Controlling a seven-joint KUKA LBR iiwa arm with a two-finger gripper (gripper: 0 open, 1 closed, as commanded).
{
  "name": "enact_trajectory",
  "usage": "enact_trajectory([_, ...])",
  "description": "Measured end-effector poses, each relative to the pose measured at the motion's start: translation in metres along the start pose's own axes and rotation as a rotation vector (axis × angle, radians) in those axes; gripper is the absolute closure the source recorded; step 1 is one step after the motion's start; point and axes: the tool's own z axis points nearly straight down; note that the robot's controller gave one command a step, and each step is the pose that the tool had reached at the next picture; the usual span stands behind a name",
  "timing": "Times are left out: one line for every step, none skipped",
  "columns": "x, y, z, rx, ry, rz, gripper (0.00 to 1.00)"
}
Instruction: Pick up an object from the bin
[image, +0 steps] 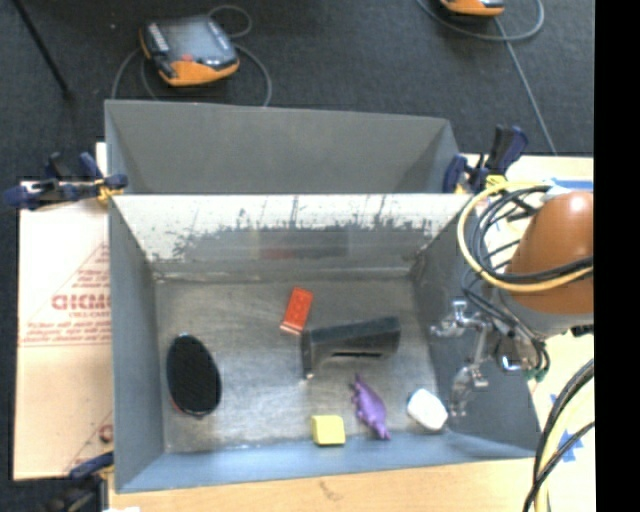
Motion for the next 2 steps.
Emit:
enact_trajectory([0.000, 0.000, 0.000, 0.000, 0.000, 0.000, 0.00])
enact_trajectory([0.006, 0.003, 0.014, 0.000, -0.005, 0.102, 0.00])
